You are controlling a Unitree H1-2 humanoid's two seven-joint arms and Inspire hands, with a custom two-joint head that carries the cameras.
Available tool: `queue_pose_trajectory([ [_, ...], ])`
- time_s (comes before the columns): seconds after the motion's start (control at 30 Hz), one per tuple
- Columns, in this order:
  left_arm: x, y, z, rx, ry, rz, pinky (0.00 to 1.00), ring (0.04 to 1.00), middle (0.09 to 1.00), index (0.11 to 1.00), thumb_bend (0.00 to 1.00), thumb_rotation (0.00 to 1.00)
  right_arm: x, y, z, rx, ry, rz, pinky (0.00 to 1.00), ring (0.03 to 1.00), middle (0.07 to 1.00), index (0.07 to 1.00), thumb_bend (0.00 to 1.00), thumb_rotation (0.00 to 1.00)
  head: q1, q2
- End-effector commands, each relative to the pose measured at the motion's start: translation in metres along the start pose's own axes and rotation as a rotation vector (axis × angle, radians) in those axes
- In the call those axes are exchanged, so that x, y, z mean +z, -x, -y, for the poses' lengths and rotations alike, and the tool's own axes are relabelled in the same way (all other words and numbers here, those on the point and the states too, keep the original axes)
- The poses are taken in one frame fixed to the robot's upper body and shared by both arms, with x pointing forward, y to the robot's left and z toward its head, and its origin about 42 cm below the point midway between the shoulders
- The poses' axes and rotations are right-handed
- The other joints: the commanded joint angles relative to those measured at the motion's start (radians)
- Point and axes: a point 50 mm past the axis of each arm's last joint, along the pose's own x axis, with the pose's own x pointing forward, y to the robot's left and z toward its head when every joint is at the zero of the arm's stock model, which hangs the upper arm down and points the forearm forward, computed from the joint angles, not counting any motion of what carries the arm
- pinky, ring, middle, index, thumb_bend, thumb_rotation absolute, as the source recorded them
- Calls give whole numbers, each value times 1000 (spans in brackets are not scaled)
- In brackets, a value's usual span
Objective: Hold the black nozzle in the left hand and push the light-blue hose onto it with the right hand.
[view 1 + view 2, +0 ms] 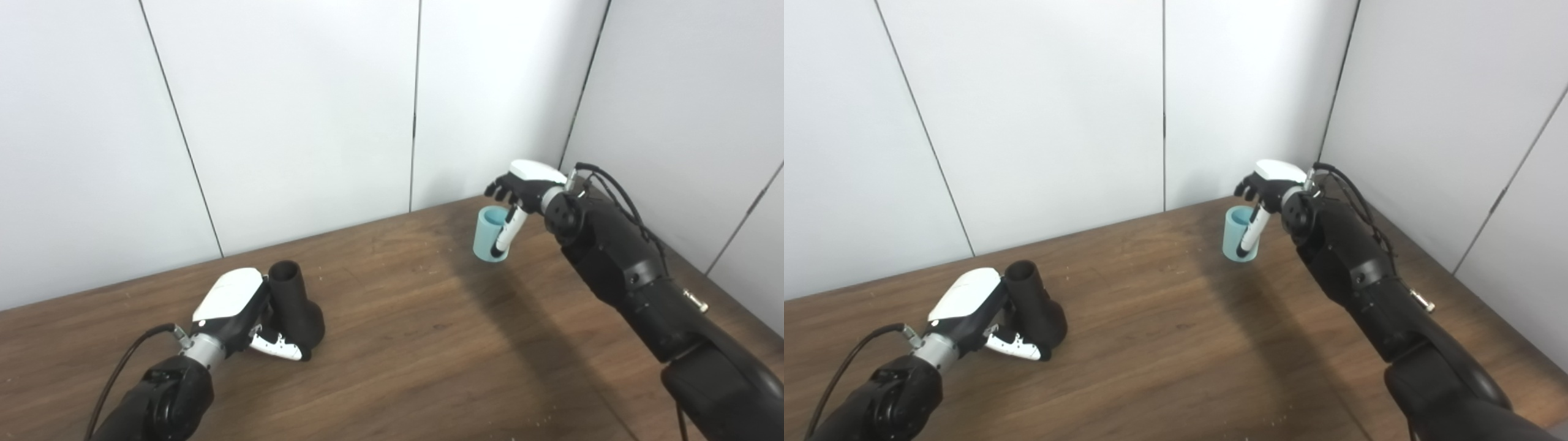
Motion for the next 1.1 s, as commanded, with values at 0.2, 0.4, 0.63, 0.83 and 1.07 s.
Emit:
queue_pose_trajectory([
  [0.2, -32, 55, 92, -373, -56, -130, 565, 569, 533, 460, 519, 0, 11, -7, 28, -79, -22, 55, 560, 654, 709, 742, 850, 108, 4, 16],
  [0.4, -31, 55, 90, -373, -51, -131, 550, 554, 525, 466, 521, 0, 11, -5, 26, -77, 10, 53, 559, 635, 665, 698, 790, 106, 4, 25],
  [0.63, -32, 56, 88, -368, -37, -128, 531, 534, 512, 472, 523, 0, 7, -3, 26, -66, 28, 35, 559, 630, 660, 646, 777, 93, 7, 36],
  [0.83, -34, 57, 86, -368, -29, -128, 555, 549, 520, 467, 521, 0, 6, -3, 25, -81, -6, 30, 502, 558, 543, 571, 650, 20, 5, 43],
  [1.07, -33, 58, 88, -374, -29, -132, 554, 545, 519, 468, 522, 0, 5, 0, 27, -140, -29, 37, 457, 478, 490, 469, 521, 0, 3, 50],
])
